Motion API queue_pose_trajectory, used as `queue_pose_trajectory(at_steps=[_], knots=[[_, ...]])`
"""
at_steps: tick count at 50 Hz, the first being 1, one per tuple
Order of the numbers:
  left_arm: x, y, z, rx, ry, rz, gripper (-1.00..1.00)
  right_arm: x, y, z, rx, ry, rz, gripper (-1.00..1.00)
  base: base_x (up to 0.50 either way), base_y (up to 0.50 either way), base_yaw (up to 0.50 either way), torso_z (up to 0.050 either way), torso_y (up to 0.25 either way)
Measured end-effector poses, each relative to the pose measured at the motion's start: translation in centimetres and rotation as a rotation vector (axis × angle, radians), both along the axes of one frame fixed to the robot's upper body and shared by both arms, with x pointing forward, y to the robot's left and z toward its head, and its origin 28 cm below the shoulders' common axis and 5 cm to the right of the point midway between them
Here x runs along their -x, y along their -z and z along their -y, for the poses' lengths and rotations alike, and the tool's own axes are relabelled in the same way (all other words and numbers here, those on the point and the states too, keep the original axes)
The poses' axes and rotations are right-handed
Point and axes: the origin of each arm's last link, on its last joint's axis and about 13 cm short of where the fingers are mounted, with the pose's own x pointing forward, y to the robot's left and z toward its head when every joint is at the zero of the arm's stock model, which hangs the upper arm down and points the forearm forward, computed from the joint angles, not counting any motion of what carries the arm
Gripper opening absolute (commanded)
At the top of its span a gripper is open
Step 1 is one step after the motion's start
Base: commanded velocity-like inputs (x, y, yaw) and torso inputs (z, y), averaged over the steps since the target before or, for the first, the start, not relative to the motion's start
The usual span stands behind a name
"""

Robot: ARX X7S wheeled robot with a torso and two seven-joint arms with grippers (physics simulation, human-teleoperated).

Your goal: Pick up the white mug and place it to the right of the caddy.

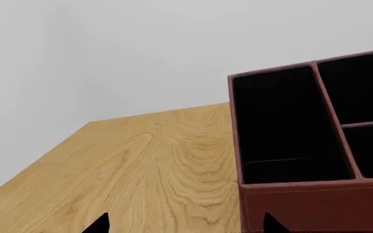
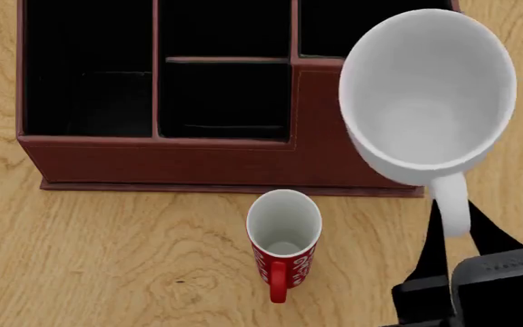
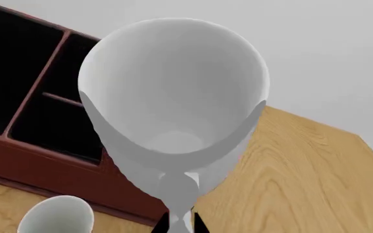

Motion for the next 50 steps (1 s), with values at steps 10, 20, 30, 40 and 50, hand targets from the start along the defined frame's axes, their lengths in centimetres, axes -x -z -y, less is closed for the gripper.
queue_pose_trajectory(at_steps=[10,20,30,40,50], knots=[[0.0,0.1,0.0,-0.004,0.002,0.0,1.0,0.8,0.2,1.4,-0.023,0.079,0.012,-1.0,0.0,0.0,0.0,0.0,0.0],[0.0,0.0,0.1,-0.006,0.003,0.0,1.0,1.3,0.1,2.6,-0.039,0.156,0.013,-1.0,0.0,0.0,0.0,0.0,0.001],[0.0,-0.1,0.1,-0.006,0.003,0.002,1.0,1.1,-0.2,3.7,-0.053,0.224,-0.007,-1.0,0.0,0.0,0.0,0.0,0.0],[-0.1,-0.1,0.1,-0.003,0.004,0.003,1.0,0.1,-0.7,4.6,-0.065,0.263,-0.049,-1.0,0.0,0.0,0.0,0.0,0.001],[-0.1,-0.2,0.0,-0.001,0.003,0.005,1.0,-1.9,-1.5,4.9,-0.058,0.269,-0.094,-1.0,0.0,0.0,0.0,0.0,0.0]])
